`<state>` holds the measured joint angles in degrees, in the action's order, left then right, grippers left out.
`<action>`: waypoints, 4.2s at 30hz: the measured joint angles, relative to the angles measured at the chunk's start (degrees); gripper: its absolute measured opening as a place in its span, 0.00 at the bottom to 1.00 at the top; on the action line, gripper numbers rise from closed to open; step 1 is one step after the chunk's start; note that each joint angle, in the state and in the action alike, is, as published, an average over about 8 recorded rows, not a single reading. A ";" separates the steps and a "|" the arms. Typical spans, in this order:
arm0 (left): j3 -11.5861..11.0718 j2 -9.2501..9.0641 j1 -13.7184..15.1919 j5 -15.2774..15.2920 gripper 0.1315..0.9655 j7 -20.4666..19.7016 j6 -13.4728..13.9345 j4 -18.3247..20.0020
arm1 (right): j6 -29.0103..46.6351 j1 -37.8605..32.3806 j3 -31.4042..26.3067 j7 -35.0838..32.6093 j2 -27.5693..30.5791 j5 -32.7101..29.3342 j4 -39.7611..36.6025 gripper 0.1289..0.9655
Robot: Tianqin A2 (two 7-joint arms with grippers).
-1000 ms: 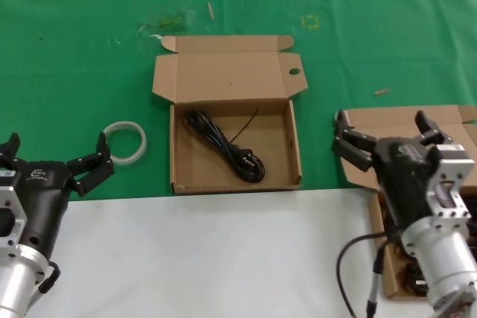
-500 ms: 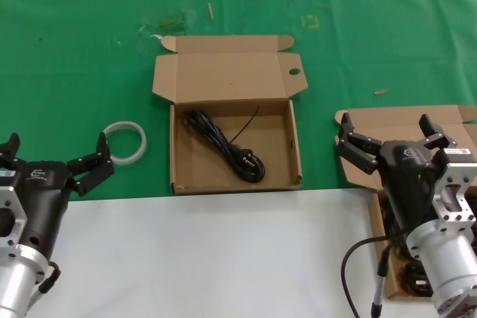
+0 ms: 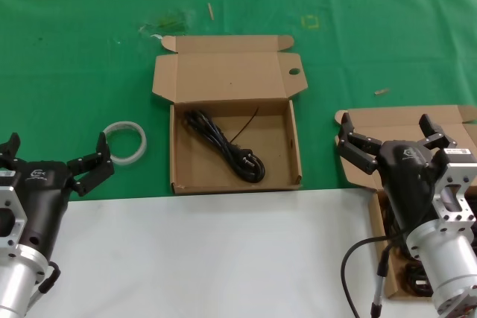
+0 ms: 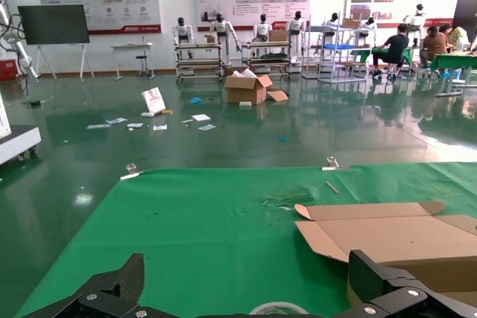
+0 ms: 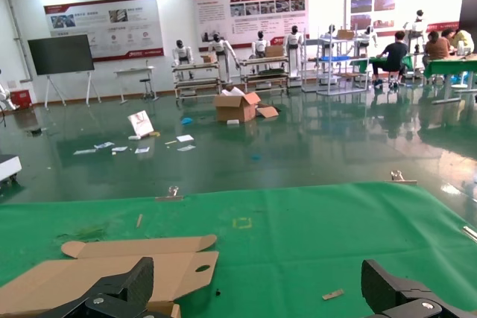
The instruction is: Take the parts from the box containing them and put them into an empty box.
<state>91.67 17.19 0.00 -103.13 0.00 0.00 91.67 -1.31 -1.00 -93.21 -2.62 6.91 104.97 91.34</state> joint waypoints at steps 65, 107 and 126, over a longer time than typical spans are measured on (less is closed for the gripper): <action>0.00 0.00 0.00 0.00 1.00 0.00 0.00 0.00 | 0.00 0.00 0.00 0.00 0.00 0.00 0.00 1.00; 0.00 0.00 0.00 0.00 1.00 0.00 0.00 0.00 | 0.00 0.00 0.00 0.00 0.00 0.00 0.00 1.00; 0.00 0.00 0.00 0.00 1.00 0.00 0.00 0.00 | 0.00 0.00 0.00 0.00 0.00 0.00 0.00 1.00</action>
<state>91.67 17.19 0.00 -103.13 0.00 0.00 91.67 -1.31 -1.00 -93.21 -2.63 6.91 104.97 91.34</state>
